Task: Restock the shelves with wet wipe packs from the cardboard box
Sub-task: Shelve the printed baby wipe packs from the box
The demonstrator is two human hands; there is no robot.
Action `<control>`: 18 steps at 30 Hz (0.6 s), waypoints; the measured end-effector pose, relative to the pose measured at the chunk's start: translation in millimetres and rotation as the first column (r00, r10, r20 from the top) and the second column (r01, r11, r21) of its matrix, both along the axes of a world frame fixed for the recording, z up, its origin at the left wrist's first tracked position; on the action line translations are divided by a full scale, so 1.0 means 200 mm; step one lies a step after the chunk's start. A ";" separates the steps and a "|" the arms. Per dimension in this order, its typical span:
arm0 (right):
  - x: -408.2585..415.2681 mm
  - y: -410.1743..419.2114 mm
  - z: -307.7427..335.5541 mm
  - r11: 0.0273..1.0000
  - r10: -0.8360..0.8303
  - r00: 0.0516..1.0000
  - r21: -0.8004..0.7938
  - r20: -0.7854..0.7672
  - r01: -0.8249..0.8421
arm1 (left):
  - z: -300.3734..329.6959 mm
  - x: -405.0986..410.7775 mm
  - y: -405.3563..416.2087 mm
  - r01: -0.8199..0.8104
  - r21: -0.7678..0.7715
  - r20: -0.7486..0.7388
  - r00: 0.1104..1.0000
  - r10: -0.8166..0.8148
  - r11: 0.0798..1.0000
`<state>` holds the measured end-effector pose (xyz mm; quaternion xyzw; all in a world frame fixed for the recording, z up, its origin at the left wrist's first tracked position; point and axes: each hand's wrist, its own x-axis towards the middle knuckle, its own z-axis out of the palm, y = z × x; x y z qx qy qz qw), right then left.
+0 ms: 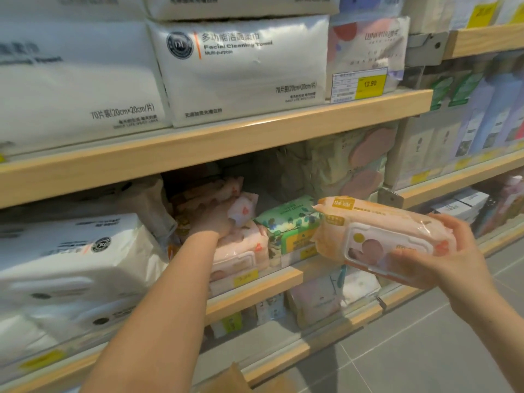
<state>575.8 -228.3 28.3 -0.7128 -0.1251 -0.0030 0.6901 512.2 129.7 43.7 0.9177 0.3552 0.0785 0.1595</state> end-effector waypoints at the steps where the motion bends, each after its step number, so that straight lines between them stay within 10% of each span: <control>1: -0.01 0.00 0.00 1.000 0.008 1.000 0.001 -0.002 -0.008 | 0.01 -0.01 0.00 0.006 0.022 -0.014 1.000 -0.006 1.000; 18: -0.19 0.37 0.17 0.976 0.186 0.964 0.078 0.191 -0.203 | -0.04 -0.32 -0.13 -0.008 0.094 -0.077 0.997 0.015 0.996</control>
